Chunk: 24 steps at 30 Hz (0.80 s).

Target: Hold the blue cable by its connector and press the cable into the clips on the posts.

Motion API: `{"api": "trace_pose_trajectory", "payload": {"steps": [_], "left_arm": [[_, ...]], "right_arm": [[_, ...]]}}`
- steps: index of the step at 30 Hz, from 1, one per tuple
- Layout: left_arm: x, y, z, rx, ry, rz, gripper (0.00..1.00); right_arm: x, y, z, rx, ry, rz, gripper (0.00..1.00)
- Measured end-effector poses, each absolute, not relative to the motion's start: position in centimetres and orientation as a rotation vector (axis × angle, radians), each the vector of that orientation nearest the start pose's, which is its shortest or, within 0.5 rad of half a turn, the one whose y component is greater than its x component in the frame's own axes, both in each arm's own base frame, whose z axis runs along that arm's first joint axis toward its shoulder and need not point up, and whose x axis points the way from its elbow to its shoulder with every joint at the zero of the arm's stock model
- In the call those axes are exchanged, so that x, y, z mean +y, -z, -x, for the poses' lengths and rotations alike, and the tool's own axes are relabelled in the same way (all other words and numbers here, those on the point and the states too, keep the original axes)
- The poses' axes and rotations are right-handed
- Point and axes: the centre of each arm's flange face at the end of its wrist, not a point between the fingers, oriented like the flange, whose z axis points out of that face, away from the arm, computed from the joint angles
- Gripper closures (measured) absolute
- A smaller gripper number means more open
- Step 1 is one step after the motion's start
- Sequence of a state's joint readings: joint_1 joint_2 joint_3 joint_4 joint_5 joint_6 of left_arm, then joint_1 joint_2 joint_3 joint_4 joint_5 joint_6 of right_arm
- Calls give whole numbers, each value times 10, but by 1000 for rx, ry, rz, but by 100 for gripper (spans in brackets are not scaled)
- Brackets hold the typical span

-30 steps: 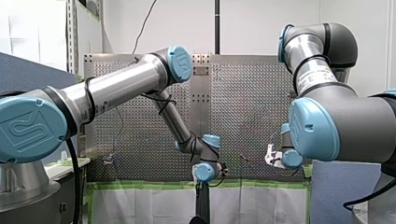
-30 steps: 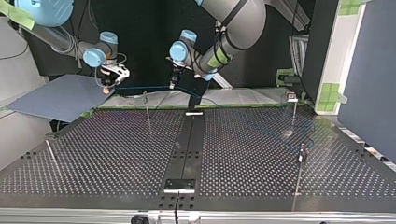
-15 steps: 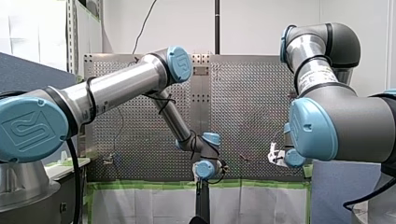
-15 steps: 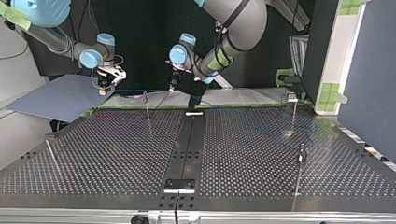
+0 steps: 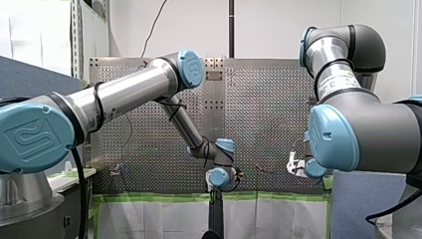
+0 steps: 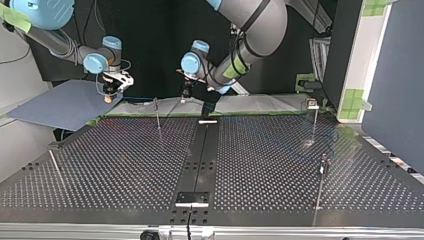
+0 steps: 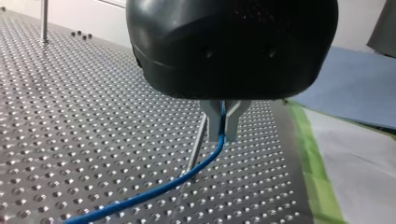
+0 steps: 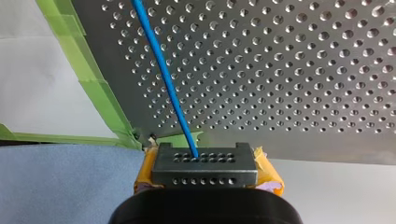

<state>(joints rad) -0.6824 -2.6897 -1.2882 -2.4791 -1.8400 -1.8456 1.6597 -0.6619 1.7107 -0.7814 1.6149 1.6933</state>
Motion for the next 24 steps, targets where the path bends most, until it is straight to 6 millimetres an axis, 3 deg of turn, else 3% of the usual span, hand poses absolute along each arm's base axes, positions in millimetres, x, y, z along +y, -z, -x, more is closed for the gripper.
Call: {"api": "trace_pose_trajectory", "payload": {"steps": [7,24], "left_arm": [[-539,47,-510,1746,470,-144,100],[-522,44,-532,1757,444,-118,100]], "right_arm": [[-590,37,-185,-1461,-1184,-1381,100],[-596,32,-192,-1438,-1226,-1392,100]]}}
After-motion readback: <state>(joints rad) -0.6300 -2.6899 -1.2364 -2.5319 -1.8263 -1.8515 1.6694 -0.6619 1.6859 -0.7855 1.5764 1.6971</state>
